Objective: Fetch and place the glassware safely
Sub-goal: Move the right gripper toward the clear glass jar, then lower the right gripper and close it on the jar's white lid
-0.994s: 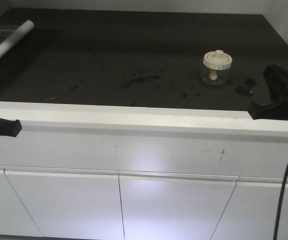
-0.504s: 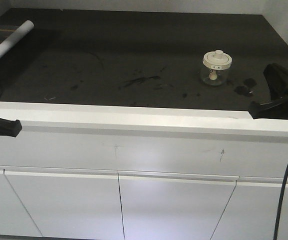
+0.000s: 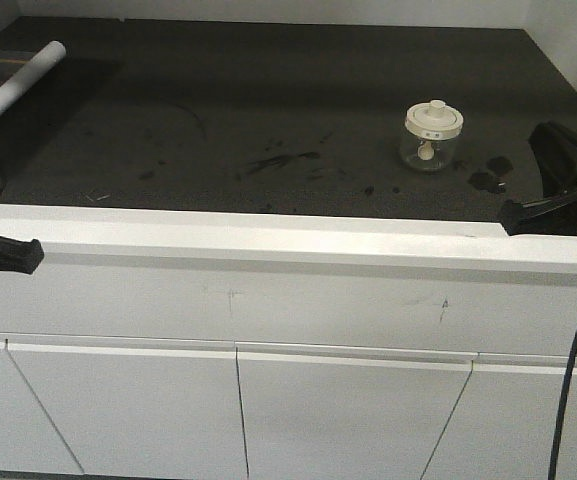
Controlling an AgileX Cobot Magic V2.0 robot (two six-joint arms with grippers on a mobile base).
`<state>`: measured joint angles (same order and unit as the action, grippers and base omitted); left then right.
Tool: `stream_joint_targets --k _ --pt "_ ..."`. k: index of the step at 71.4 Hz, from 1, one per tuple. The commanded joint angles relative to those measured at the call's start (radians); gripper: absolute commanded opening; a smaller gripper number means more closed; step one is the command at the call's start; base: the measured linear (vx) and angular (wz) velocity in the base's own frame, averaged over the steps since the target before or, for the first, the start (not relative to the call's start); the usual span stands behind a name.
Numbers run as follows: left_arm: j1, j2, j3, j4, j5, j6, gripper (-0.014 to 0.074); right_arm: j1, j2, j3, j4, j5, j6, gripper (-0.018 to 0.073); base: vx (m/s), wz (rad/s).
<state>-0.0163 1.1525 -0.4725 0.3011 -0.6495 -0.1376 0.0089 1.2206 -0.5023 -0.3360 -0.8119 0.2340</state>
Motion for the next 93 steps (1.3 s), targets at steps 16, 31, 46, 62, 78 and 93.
stream_joint_targets --k 16,31,46,62,78,93 --pt "0.001 -0.022 -0.026 -0.015 -0.099 -0.008 -0.0007 -0.005 -0.026 -0.024 0.011 -0.078 -0.010 -0.0001 0.00 -0.01" --pt "0.001 -0.022 -0.026 -0.015 -0.122 -0.007 -0.0007 -0.005 -0.026 -0.024 0.011 -0.078 -0.010 -0.0001 0.00 0.00" --pt "0.001 -0.022 -0.026 -0.015 -0.122 -0.007 -0.0007 -0.005 -0.026 -0.024 0.011 -0.077 -0.010 0.0001 0.00 0.00" --pt "0.001 -0.022 -0.026 -0.015 -0.115 -0.007 -0.0007 -0.005 -0.026 -0.030 0.011 -0.021 -0.012 0.0102 0.00 0.00" --pt "0.001 -0.022 -0.026 -0.015 -0.115 -0.007 -0.0007 -0.005 0.051 -0.111 0.011 0.013 -0.068 0.0253 0.00 0.00" --pt "0.001 -0.022 -0.026 -0.015 -0.115 -0.007 -0.0007 -0.005 0.196 -0.226 0.011 0.013 -0.068 0.0355 0.00 0.00"
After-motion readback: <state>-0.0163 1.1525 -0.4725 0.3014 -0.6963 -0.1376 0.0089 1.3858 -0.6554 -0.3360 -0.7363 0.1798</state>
